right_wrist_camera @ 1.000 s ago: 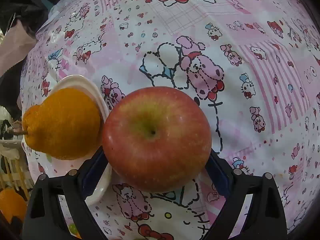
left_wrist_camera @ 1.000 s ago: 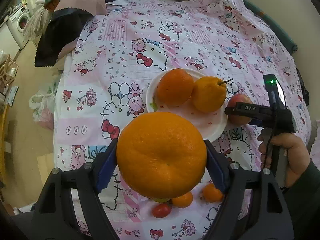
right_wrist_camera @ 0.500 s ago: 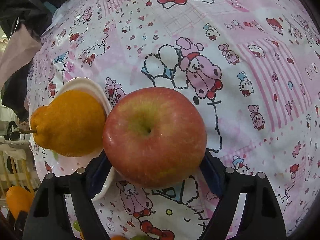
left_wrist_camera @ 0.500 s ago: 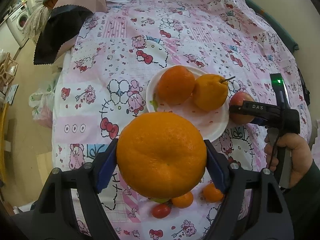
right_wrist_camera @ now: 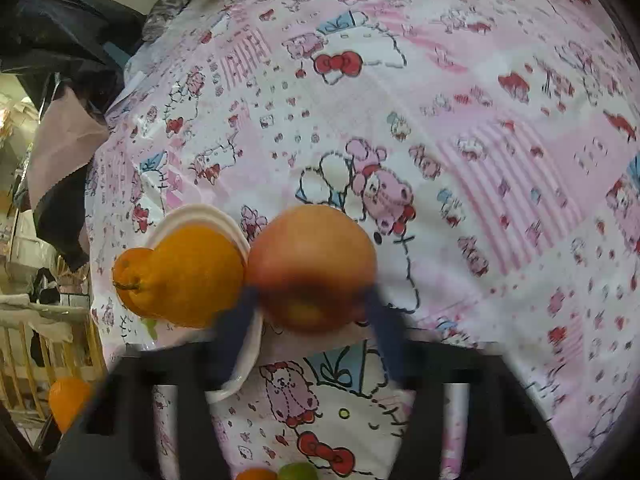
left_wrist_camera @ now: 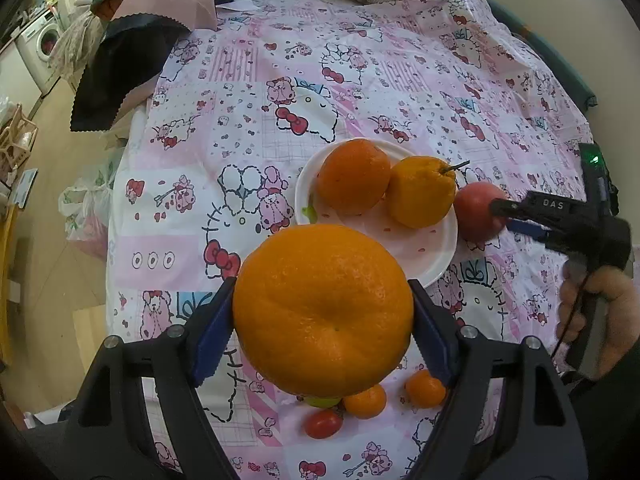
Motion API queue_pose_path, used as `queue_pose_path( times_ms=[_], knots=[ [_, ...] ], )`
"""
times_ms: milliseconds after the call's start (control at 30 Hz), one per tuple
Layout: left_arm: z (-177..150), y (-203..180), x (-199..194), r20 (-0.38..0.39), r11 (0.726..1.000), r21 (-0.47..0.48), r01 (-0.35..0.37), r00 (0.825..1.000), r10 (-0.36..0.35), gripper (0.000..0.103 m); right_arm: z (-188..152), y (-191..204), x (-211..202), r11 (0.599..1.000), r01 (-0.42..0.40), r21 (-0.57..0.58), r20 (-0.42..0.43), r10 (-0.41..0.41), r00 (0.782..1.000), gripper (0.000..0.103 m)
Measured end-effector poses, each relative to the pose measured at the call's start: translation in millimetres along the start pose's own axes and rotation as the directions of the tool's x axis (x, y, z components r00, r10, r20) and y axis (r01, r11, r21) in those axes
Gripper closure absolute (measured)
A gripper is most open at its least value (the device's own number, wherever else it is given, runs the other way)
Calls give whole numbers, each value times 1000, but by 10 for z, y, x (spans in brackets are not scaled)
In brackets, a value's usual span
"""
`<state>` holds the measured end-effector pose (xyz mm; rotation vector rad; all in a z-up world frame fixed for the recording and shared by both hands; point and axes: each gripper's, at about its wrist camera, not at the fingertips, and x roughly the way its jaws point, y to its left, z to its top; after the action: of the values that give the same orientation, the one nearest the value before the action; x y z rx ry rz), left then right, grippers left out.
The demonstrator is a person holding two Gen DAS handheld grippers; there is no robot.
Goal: Organize fruits
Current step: 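Lift the red apple with the right tool while the left tool holds the orange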
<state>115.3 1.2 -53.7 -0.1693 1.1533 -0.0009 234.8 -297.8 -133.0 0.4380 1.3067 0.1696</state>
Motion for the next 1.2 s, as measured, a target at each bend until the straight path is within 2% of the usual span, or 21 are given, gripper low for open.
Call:
queue_pose_path(
  times_ms=[33, 133, 267, 333, 367, 400, 500, 567, 700, 833, 967, 1067, 1133, 1200],
  knots=[
    [1, 2, 9, -2, 1000, 0, -1, 1000, 1, 25, 13, -18, 30, 1000, -28, 9, -33, 28, 999, 81],
    [-2, 10, 40, -12, 1000, -2, -10, 1000, 10, 25, -36, -23, 181, 999, -32, 15, -110, 34, 993, 79],
    [-4, 30, 44, -17, 1000, -12, -7, 1000, 7, 25, -68, 42, 249, 1000, -9, -6, -132, 8, 991, 72],
    [6, 30, 34, -10, 1000, -9, -7, 1000, 7, 25, -40, 85, 197, 1000, 9, -22, -102, -12, 995, 47],
    [12, 34, 32, -9, 1000, -10, -7, 1000, 7, 25, -13, 81, 139, 1000, 15, -17, -71, -16, 997, 30],
    [18, 43, 29, -7, 1000, -14, -6, 1000, 6, 25, 6, 73, 88, 1000, 23, -12, -46, -24, 999, 24],
    [27, 64, 31, -12, 1000, -28, 0, 1000, 0, 25, 79, 32, 24, 999, 52, 7, -14, -52, 999, 18],
    [22, 67, 32, -16, 1000, -31, 4, 1000, -5, 25, 141, -28, 122, 999, 25, 43, -44, -23, 999, 15],
    [21, 43, 43, -20, 1000, -25, 7, 1000, -7, 25, 177, -26, 384, 997, 28, 71, -113, -20, 993, 15],
    [17, 32, 60, -22, 1000, -20, 1, 1000, -2, 25, 225, 87, 533, 995, 96, -5, -104, -96, 990, 15],
    [5, 56, 87, -31, 1000, -24, -7, 1000, 6, 25, 269, 64, 665, 995, 96, 27, -137, -91, 986, 15],
    [10, 82, 113, -42, 999, -37, -7, 999, 6, 25, 294, 65, 667, 994, 108, 10, -139, -105, 985, 16],
    [14, 85, 120, -43, 999, -39, -7, 999, 5, 25, 317, 64, 625, 985, 172, -19, -131, -173, 976, 16],
    [16, 87, 120, -42, 999, -38, -3, 999, 1, 25, 320, 34, 575, 963, 260, -69, -104, -266, 958, 16]
  ],
)
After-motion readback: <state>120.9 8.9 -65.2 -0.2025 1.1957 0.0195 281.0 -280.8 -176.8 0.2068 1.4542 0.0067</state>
